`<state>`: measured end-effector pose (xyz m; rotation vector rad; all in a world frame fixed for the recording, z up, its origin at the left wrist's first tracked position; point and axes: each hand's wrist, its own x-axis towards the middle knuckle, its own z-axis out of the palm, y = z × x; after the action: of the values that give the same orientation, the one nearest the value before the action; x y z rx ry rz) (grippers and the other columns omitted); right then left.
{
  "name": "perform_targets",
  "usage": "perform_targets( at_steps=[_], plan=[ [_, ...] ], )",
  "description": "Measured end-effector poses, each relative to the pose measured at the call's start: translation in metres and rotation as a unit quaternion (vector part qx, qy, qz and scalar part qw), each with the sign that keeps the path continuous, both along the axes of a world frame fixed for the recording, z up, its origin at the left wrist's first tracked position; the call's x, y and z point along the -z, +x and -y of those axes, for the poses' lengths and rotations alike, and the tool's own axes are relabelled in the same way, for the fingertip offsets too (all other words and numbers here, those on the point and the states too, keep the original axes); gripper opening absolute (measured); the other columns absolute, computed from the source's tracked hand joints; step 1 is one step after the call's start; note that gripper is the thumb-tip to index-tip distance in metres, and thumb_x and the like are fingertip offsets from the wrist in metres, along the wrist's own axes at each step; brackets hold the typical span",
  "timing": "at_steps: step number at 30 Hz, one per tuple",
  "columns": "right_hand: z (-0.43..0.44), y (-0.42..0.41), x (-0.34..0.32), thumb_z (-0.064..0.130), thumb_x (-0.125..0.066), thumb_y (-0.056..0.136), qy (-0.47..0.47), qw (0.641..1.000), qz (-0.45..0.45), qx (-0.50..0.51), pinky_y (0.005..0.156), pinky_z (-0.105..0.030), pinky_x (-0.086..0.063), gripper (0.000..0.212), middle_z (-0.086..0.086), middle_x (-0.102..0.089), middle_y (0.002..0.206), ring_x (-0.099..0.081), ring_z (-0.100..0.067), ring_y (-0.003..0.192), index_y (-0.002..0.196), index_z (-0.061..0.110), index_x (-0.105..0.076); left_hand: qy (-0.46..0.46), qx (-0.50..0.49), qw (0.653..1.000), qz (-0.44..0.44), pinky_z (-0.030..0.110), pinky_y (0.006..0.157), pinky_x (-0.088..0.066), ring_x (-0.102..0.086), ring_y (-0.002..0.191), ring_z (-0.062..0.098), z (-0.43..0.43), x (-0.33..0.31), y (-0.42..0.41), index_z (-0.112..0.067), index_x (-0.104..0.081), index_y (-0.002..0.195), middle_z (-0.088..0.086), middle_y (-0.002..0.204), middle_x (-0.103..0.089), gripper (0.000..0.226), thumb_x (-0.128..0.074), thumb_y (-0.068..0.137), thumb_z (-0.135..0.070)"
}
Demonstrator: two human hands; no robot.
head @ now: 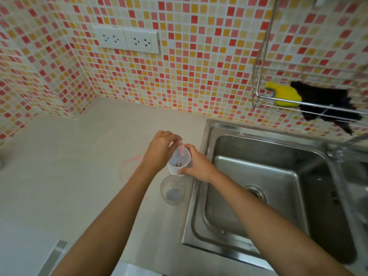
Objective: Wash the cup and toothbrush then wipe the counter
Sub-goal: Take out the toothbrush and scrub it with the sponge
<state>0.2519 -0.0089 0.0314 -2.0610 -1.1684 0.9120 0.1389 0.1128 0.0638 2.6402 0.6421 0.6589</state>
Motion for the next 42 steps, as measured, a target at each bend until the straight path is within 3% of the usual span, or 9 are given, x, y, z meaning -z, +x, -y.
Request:
perform_targets(
  at_steps=[3,8,13,19,23,28,32,37,42],
  plan=[
    [0.010,0.015,-0.031,0.021,-0.074,0.079,-0.019,0.997,0.071,-0.006,0.115,-0.039,-0.025,0.096,-0.005,-0.016,0.159,-0.021,-0.021,0.144,0.151,0.020,-0.011,-0.030,0.003,0.999,0.021,0.022,0.076,-0.035,-0.055,0.088,0.017,0.001,-0.010,-0.001,-0.013,-0.073,0.102,0.003,0.098,-0.072,0.018,-0.063,0.092,-0.023],
    [0.057,0.063,-0.125,0.019,-0.058,0.093,0.197,0.945,0.215,0.151,0.090,-0.025,-0.049,0.035,0.005,-0.062,0.121,-0.058,-0.010,0.105,0.127,0.019,-0.058,-0.087,0.018,0.995,0.052,0.021,0.074,-0.038,-0.055,0.087,0.009,0.016,-0.025,0.015,-0.017,-0.072,0.103,-0.004,0.101,-0.071,0.018,-0.062,0.093,-0.028],
    [0.080,0.138,-0.175,0.017,-0.052,0.093,0.244,0.860,0.358,0.270,0.087,-0.029,-0.046,0.022,-0.002,-0.067,0.112,-0.060,-0.019,0.104,0.111,0.017,-0.066,-0.190,0.052,0.977,0.077,0.014,0.077,-0.048,-0.062,0.086,0.005,0.053,-0.046,0.059,-0.017,-0.071,0.106,-0.007,0.097,-0.070,0.019,-0.065,0.090,-0.025],
    [0.069,0.196,-0.183,0.034,-0.062,0.089,-0.001,0.928,0.274,0.254,0.095,-0.036,-0.043,0.034,-0.003,-0.053,0.136,-0.050,-0.026,0.121,0.121,0.022,-0.061,-0.239,0.073,0.964,0.089,-0.001,0.072,-0.044,-0.062,0.081,-0.004,0.078,-0.049,0.090,-0.015,-0.071,0.105,-0.007,0.094,-0.070,0.018,-0.068,0.088,-0.020],
    [0.060,0.212,-0.180,0.022,-0.068,0.085,-0.062,0.928,0.273,0.247,0.088,-0.035,-0.044,0.030,-0.006,-0.055,0.130,-0.052,-0.028,0.115,0.114,0.022,-0.060,-0.261,0.076,0.959,0.080,0.007,0.078,-0.049,-0.065,0.085,0.000,0.089,-0.045,0.099,-0.017,-0.072,0.104,-0.007,0.096,-0.072,0.017,-0.068,0.088,-0.022],
    [0.076,0.202,-0.186,0.021,-0.052,0.096,0.152,0.909,0.268,0.280,0.077,-0.026,-0.041,0.026,-0.005,-0.061,0.122,-0.057,-0.022,0.105,0.121,0.017,-0.058,-0.276,0.061,0.955,0.086,0.013,0.077,-0.051,-0.066,0.084,0.001,0.102,-0.047,0.109,-0.020,-0.072,0.100,-0.008,0.093,-0.072,0.012,-0.069,0.088,-0.023],
    [0.123,0.145,-0.185,0.027,-0.059,0.093,0.357,0.839,0.259,0.319,0.080,-0.008,-0.041,0.028,0.001,-0.060,0.113,-0.055,-0.004,0.095,0.120,0.018,-0.064,-0.295,0.034,0.950,0.096,0.009,0.070,-0.050,-0.066,0.080,0.000,0.120,-0.047,0.114,-0.018,-0.072,0.098,-0.008,0.088,-0.072,0.012,-0.070,0.086,-0.021],
    [0.185,0.092,-0.105,0.017,-0.065,0.089,0.301,0.882,0.292,0.215,0.086,-0.016,-0.041,0.027,0.001,-0.057,0.106,-0.052,-0.008,0.096,0.116,0.021,-0.068,-0.288,0.030,0.949,0.127,0.013,0.071,-0.053,-0.067,0.073,0.000,0.153,-0.042,0.125,-0.012,-0.073,0.091,-0.005,0.082,-0.073,0.010,-0.074,0.081,-0.013],
    [0.208,0.121,-0.072,0.014,-0.061,0.091,0.255,0.880,0.278,0.290,0.086,-0.025,-0.047,0.032,0.000,-0.054,0.103,-0.054,-0.017,0.095,0.121,0.023,-0.066,-0.260,0.053,0.953,0.148,0.015,0.071,-0.054,-0.066,0.069,0.000,0.190,-0.047,0.145,-0.015,-0.073,0.088,-0.007,0.076,-0.071,0.012,-0.075,0.078,-0.008]
  ],
)
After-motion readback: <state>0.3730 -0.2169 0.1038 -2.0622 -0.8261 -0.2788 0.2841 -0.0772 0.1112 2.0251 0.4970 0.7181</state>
